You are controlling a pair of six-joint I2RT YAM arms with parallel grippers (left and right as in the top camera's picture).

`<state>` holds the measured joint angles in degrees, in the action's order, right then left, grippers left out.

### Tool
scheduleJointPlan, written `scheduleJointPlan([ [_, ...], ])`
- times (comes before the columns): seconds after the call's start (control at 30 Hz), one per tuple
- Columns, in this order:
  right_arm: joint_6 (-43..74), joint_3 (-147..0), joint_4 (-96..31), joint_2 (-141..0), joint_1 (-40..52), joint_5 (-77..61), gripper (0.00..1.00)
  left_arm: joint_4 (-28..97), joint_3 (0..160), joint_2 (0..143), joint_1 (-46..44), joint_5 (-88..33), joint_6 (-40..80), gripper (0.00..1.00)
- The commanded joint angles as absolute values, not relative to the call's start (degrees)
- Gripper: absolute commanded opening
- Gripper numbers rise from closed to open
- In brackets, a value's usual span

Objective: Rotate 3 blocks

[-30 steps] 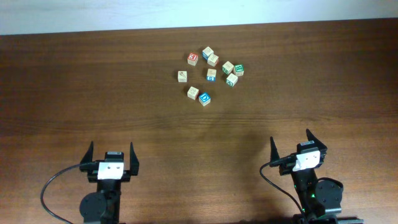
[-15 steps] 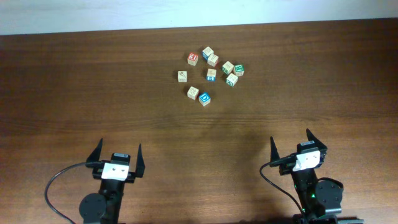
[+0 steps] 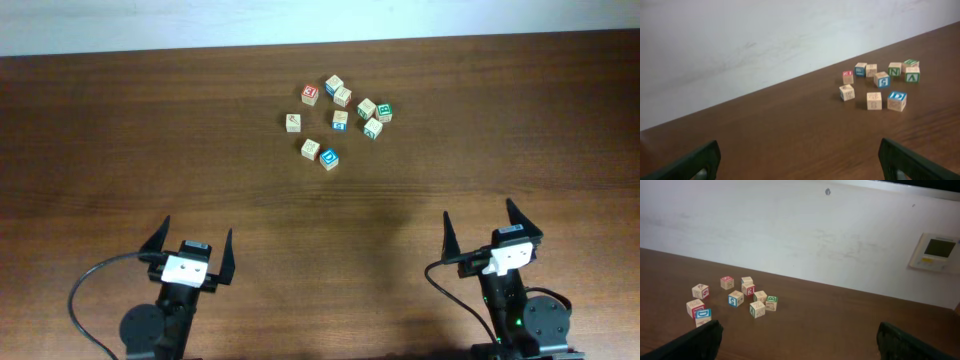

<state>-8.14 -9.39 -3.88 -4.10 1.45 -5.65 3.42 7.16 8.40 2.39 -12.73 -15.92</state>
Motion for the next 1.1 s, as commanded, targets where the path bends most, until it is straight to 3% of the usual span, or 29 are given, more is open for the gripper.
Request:
scheduleJointPlan([
  [0.0, -8.14, -13.41, -3.75, -7.9, 1.1, -7.73, 0.98, 3.05, 12.38, 13.63, 2.42, -14.24, -16.8, 0.99],
  [0.3, -8.14, -26.06, -10.83, -24.71, 1.1, -11.66, 0.98, 6.68, 27.05, 34.33, 2.42, -18.33, -16.78, 0.99],
  [0.8, -8.16, -55.61, -35.03, -62.28, 1.1, -22.04, 0.98, 39.66, 65.52, 76.42, 2.39, -23.79, -16.8, 0.99],
  [1.07, -8.82, -68.49, -45.6, -79.88, 1.1, -35.29, 0.98, 45.34, 71.81, 88.12, 2.39, -36.99, -16.75, 0.99],
])
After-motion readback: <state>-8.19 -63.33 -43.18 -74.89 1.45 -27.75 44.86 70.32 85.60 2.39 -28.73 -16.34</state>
